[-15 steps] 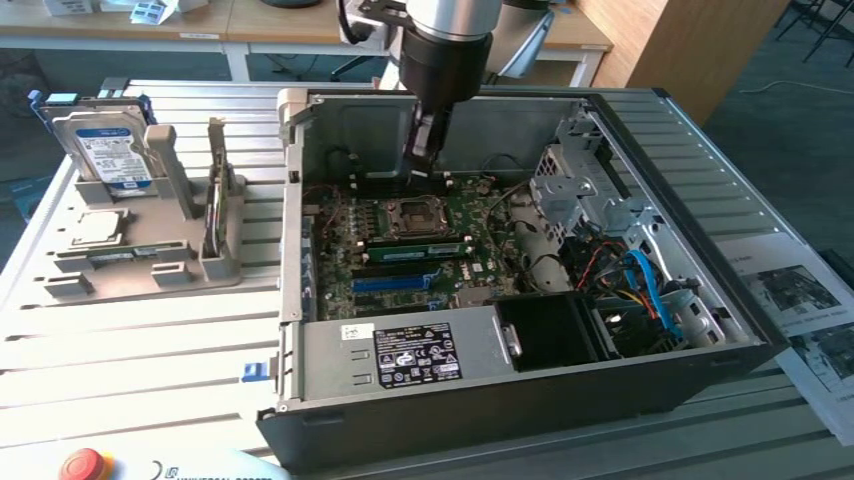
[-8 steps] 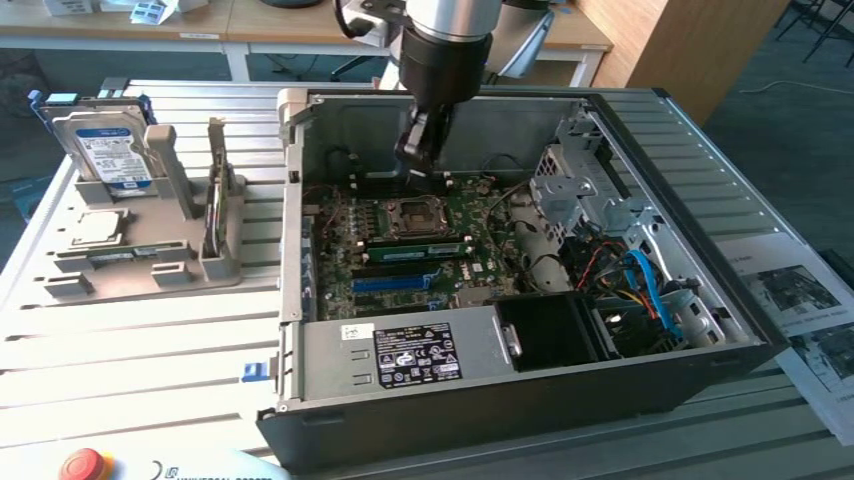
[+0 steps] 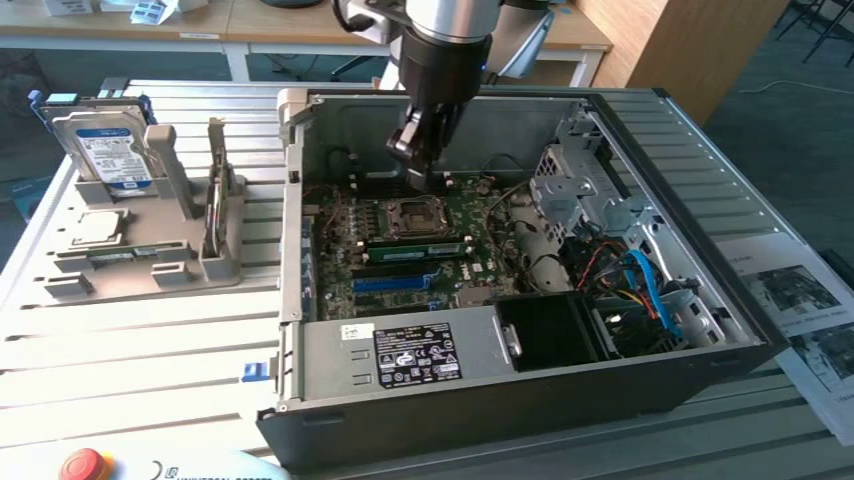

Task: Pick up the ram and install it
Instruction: 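Press down the ram until it locks into place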

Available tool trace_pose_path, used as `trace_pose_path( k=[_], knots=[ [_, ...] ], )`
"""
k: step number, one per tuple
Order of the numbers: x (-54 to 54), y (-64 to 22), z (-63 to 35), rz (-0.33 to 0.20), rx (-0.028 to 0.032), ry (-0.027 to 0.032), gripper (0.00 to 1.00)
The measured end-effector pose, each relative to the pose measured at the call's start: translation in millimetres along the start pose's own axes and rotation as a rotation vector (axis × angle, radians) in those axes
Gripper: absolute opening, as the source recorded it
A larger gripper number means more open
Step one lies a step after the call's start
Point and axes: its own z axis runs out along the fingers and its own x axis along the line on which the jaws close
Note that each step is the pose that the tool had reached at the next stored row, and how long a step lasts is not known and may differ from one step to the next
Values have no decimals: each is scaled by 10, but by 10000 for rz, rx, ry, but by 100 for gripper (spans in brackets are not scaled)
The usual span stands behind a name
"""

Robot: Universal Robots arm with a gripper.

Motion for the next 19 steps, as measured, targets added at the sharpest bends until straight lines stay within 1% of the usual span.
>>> trace_pose_path(
  k=[19],
  knots=[
    [0, -1, 23, 3468, -51, -115, 10]
  ],
)
